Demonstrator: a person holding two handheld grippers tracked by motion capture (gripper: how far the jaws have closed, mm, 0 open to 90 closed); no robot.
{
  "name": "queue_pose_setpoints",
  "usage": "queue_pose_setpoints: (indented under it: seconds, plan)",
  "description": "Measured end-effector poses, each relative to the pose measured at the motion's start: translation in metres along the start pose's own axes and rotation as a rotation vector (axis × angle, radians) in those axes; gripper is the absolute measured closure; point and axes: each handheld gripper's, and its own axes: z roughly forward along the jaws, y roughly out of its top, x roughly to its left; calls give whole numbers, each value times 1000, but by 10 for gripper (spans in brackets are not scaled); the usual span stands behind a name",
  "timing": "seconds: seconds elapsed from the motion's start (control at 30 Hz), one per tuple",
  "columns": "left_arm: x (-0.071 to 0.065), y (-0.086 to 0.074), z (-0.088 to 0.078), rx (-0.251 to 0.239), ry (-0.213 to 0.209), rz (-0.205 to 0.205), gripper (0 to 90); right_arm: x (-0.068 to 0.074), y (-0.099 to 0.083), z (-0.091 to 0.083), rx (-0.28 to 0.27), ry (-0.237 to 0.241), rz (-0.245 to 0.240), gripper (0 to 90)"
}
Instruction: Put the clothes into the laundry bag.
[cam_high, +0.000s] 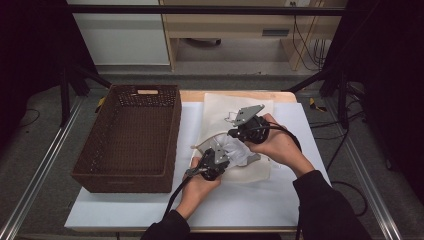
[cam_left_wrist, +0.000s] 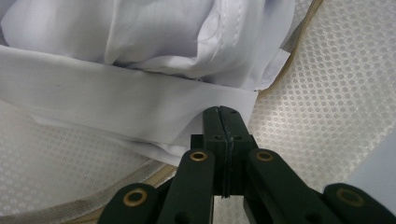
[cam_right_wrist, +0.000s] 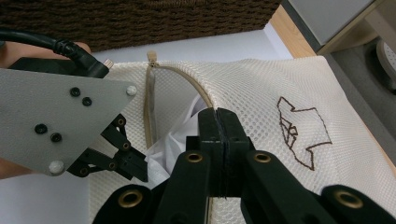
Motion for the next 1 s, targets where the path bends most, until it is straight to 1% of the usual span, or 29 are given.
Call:
queue_pose_setpoints:
  seconds: [0.33,0.57,0.87,0.93,1.0]
  plan:
    - [0,0,2,0,3,-1,900,-2,2,-1,0,-2,-1,900]
    - [-2,1,3,-1,-3,-3,900,-4,1,-3,2,-5,-1,900]
    - [-4,3,5,0,-12,-7,900,-11,3,-10,12,-14,-8,900]
    - [-5,4,6,-1,-11,-3,900,-12,3,-12,12,-18,-8,900]
    - [-7,4,7,1,-18,-4,900,-14,4,-14,14,-22,-9,900]
